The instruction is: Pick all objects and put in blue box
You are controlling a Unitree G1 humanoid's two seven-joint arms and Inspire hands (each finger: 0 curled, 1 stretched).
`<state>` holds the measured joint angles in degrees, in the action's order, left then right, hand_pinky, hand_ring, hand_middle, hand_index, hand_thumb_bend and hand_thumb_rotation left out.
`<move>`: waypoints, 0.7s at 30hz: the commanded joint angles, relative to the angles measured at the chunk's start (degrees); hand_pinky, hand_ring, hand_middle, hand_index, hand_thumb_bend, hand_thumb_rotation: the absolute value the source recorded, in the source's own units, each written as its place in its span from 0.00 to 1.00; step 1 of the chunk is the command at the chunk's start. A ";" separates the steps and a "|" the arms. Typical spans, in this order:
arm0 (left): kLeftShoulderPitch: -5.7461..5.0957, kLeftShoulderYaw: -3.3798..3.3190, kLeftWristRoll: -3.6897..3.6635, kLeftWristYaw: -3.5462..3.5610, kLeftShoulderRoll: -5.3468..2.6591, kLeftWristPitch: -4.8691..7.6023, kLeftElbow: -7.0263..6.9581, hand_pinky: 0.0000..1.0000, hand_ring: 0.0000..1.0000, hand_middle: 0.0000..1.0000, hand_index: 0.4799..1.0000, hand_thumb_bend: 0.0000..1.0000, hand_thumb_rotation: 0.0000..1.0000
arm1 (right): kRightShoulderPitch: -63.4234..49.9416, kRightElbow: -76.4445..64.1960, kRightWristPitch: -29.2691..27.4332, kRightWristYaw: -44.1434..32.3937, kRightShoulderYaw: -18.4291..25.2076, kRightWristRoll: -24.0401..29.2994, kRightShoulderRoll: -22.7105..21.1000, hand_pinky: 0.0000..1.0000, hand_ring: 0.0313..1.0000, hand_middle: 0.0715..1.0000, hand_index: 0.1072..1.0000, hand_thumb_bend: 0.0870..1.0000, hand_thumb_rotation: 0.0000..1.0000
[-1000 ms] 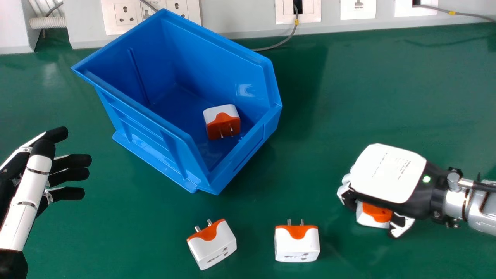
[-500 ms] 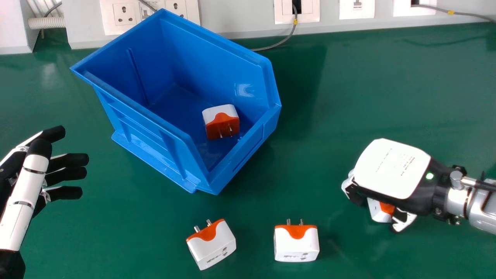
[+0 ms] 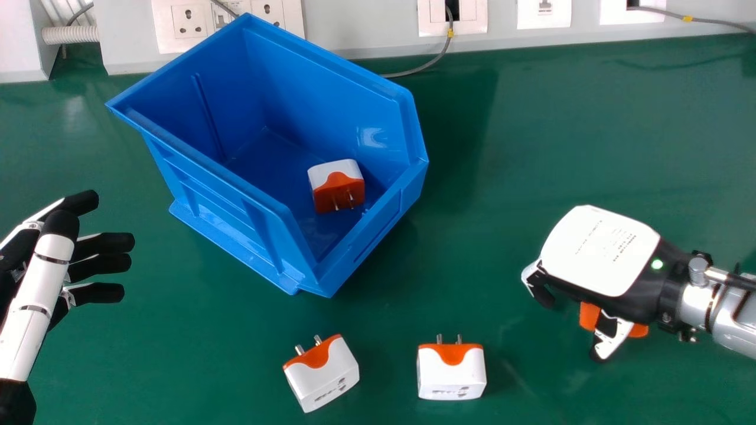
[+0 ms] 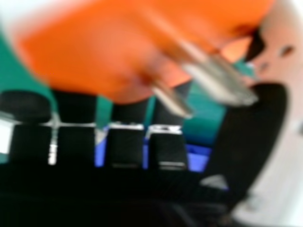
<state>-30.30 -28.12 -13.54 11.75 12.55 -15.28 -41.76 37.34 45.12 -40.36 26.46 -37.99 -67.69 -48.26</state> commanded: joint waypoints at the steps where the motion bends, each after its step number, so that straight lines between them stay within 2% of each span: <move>1: -0.21 -1.04 -0.15 0.23 0.89 0.65 -0.66 0.61 0.69 0.69 0.66 0.47 0.87 | -0.82 -0.65 0.83 1.64 1.08 1.77 0.30 0.07 0.09 0.12 0.41 0.46 0.12; 9: 0.28 -0.94 0.08 0.31 0.86 0.65 -0.28 0.61 0.68 0.69 0.66 0.47 0.87 | -1.51 -1.64 2.02 -0.63 2.45 4.07 0.34 0.07 0.08 0.10 0.41 0.45 0.14; 12: 0.35 -0.72 0.28 0.14 0.81 0.47 -0.63 0.61 0.68 0.69 0.66 0.47 0.87 | -2.11 -2.75 2.96 -1.80 3.18 5.03 0.40 0.07 0.08 0.10 0.41 0.45 0.14; 15: 0.31 -0.78 0.13 0.17 0.83 0.26 -0.85 0.61 0.68 0.69 0.66 0.47 0.86 | -2.75 -3.48 3.33 -2.45 3.76 5.65 0.35 0.07 0.08 0.10 0.41 0.45 0.14; 21: 0.43 -0.66 0.24 0.26 0.74 0.62 -0.30 0.61 0.68 0.69 0.66 0.47 0.87 | -4.15 -5.20 5.47 -3.09 4.56 6.23 0.39 0.07 0.07 0.10 0.41 0.45 0.15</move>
<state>-29.88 -28.31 -13.46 12.03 12.63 -15.31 -41.55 33.29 41.22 -35.60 23.40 -34.96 -62.95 -47.51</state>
